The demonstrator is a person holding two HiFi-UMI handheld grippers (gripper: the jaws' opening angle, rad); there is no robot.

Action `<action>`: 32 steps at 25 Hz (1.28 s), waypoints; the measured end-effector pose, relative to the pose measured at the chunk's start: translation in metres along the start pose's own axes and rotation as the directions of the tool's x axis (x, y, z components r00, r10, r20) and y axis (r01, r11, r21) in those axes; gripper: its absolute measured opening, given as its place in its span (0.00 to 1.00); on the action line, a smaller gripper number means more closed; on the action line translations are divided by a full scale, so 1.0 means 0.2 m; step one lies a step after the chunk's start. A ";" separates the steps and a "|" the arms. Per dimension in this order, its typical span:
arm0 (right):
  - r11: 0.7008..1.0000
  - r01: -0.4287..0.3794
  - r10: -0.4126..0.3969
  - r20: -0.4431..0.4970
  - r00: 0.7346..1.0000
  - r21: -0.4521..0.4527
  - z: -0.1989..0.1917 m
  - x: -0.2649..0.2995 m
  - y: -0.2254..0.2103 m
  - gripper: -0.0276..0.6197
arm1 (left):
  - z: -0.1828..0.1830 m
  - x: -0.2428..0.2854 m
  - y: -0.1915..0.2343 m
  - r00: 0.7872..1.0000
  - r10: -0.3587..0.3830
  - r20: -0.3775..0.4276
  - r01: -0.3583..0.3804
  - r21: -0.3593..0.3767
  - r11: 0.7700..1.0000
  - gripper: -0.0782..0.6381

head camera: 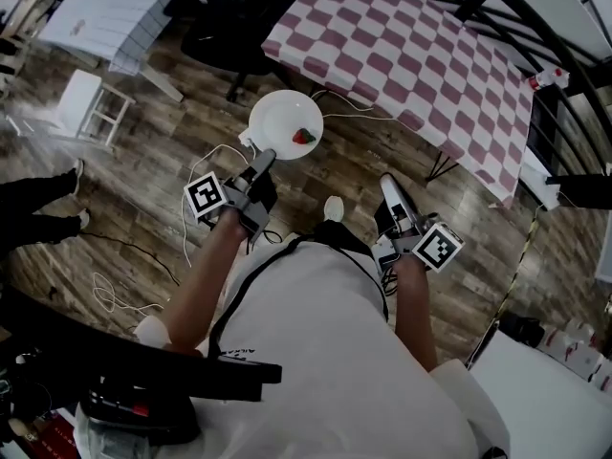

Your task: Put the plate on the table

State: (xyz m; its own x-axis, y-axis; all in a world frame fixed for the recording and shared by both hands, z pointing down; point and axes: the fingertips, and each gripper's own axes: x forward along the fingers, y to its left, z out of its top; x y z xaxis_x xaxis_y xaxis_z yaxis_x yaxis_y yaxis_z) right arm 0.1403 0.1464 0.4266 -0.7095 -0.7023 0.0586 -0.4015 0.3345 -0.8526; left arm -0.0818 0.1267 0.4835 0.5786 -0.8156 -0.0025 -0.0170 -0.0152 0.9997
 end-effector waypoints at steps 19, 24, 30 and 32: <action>0.992 -0.124 0.121 -0.238 0.964 0.003 0.36 0.48 -0.26 0.05 | 0.05 0.46 -0.02 0.986 0.008 0.166 -0.010 0.014 1.000 0.14; 0.989 -0.142 0.150 -0.280 0.948 0.050 0.39 0.56 -0.32 0.05 | 0.01 0.57 -0.01 0.983 0.005 0.186 -0.009 0.019 1.000 0.14; 0.970 -0.163 0.210 -0.290 0.934 0.179 0.39 0.63 -0.35 0.05 | -0.02 0.67 -0.01 0.982 0.000 0.188 -0.004 0.020 1.000 0.14; 0.965 -0.163 0.219 -0.287 0.933 0.206 0.40 0.63 -0.36 0.05 | -0.04 0.69 -0.01 0.983 0.003 0.186 -0.007 0.023 1.000 0.14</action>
State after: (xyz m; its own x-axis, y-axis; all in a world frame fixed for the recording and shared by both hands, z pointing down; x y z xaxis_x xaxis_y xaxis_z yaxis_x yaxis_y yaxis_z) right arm 0.1265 -0.0159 0.4548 -0.9156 -0.4017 0.0171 -0.1525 0.3078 -0.9392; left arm 0.0047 0.0178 0.4821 0.4171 -0.9088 -0.0037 -0.0405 -0.0227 0.9989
